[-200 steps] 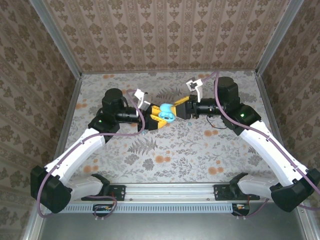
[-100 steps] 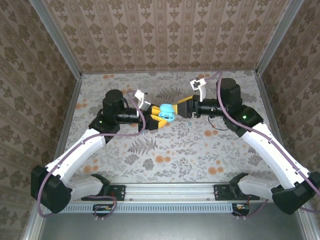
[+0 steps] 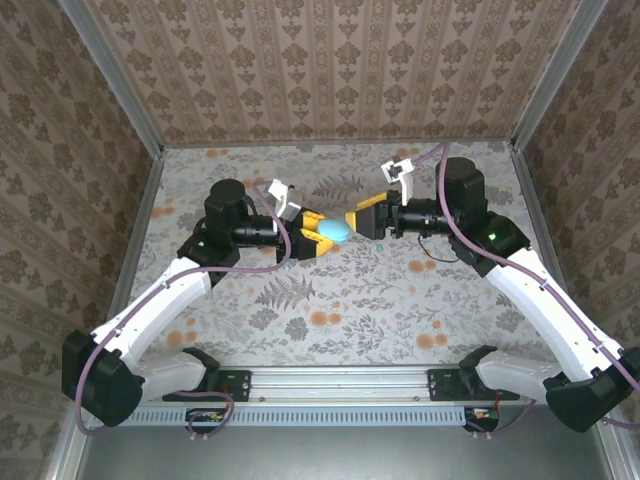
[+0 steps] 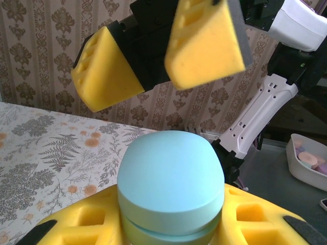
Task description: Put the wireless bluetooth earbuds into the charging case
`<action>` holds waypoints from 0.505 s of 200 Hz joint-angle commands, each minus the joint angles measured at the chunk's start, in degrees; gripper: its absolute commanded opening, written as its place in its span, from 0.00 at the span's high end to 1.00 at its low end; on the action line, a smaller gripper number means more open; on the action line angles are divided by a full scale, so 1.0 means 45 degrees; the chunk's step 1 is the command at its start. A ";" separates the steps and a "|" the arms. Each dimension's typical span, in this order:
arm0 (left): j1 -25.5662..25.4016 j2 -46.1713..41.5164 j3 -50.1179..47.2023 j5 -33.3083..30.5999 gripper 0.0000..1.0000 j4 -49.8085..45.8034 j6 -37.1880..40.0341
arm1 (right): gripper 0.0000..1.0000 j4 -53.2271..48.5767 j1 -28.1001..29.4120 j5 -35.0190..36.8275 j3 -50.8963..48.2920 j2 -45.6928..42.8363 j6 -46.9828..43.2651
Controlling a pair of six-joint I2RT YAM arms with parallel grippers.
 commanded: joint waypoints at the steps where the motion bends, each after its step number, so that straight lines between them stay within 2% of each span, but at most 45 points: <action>1: 0.0150 0.0013 -0.0057 0.0389 0.83 0.0481 -0.0302 | 0.31 -0.1091 0.0429 -0.0396 0.0065 -0.0215 -0.1536; 69: 0.0158 0.0085 -0.0057 0.0610 0.85 0.0726 -0.0695 | 0.26 -0.1930 0.1203 0.0298 0.0772 0.0538 -0.2882; 101: 0.0158 0.0071 -0.0028 0.0692 0.85 0.0621 -0.0681 | 0.27 -0.2498 0.1145 0.1887 0.1372 0.0916 -0.2817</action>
